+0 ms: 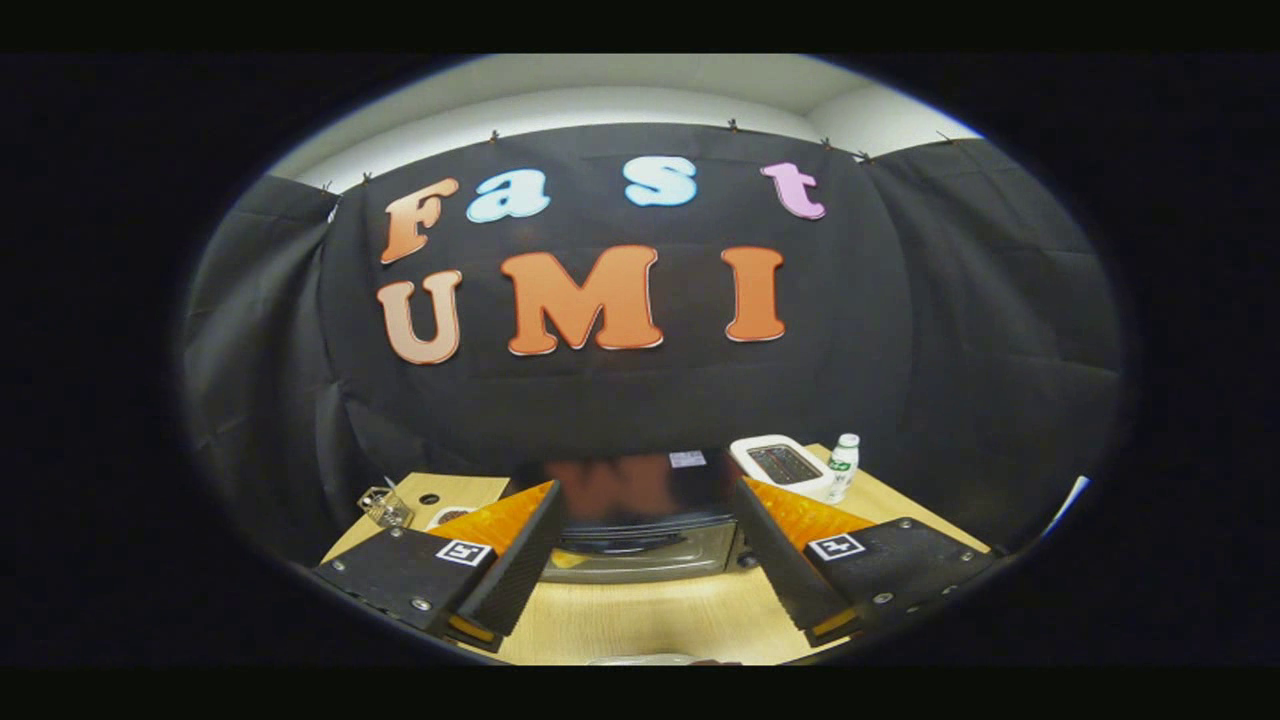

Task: Open the toaster oven, put the food inside, and close the toaster oven door.

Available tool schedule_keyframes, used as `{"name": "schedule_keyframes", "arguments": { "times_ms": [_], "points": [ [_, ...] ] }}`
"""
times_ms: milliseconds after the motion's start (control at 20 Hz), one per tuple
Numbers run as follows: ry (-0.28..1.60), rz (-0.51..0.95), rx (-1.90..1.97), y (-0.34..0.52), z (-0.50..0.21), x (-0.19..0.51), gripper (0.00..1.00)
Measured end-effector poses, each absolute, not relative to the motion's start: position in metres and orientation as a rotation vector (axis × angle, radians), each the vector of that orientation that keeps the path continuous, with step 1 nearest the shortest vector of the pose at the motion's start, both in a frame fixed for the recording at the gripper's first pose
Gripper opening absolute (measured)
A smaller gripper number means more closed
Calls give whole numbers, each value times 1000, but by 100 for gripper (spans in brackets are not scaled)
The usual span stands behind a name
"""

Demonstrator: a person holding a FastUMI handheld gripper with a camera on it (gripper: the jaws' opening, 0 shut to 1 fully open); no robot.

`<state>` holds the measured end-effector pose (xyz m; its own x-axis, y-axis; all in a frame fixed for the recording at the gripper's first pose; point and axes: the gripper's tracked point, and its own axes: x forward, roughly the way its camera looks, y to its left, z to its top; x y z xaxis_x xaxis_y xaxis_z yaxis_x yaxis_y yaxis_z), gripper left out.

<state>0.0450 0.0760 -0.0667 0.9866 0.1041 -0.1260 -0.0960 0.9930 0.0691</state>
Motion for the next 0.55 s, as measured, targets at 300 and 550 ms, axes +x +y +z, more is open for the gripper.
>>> {"name": "schedule_keyframes", "arguments": {
  "times_ms": [300,550],
  "points": [
    [46,54,75,52,-32,21,99],
    [34,0,84,24,-32,7,99]
  ]
}}
